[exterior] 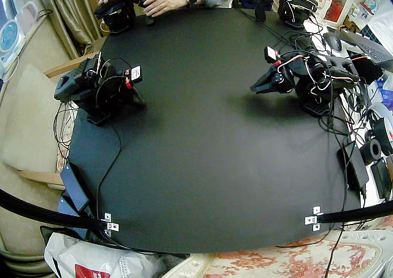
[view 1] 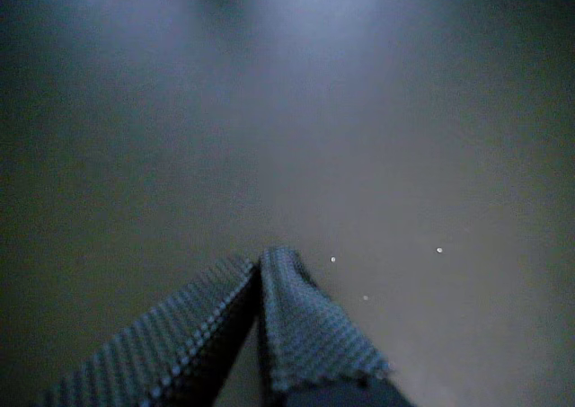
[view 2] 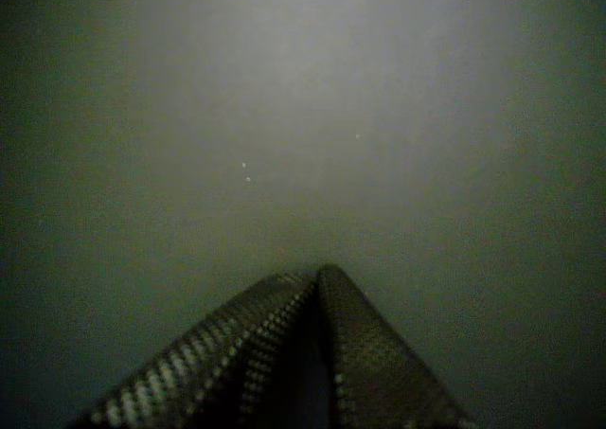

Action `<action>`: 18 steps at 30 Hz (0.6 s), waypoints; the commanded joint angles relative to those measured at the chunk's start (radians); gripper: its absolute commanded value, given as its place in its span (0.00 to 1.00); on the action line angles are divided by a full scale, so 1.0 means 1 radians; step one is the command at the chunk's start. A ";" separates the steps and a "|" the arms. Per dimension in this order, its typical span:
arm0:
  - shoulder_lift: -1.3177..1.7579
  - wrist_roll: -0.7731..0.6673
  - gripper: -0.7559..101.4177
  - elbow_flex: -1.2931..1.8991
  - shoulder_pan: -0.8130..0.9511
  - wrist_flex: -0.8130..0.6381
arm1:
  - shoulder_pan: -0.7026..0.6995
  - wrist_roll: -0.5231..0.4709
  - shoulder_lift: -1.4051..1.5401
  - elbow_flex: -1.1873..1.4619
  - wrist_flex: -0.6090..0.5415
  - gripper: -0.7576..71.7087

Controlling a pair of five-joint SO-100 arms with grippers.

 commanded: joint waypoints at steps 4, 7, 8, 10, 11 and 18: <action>0.018 0.008 0.01 0.009 0.000 0.017 | 0.014 0.258 0.009 -0.025 -0.051 0.08; 0.018 0.008 0.01 0.009 0.000 0.017 | 0.020 0.261 0.009 -0.025 -0.014 0.01; 0.018 0.008 0.01 0.009 0.000 0.017 | 0.018 0.261 0.009 -0.025 -0.014 0.01; 0.018 0.008 0.01 0.009 0.000 0.017 | 0.034 0.245 0.009 -0.025 -0.014 0.01; 0.018 0.008 0.01 0.009 0.000 0.017 | 0.055 0.273 0.009 -0.025 -0.014 0.01; 0.018 0.008 0.01 0.009 0.000 0.017 | 0.086 0.302 0.008 -0.025 -0.020 0.01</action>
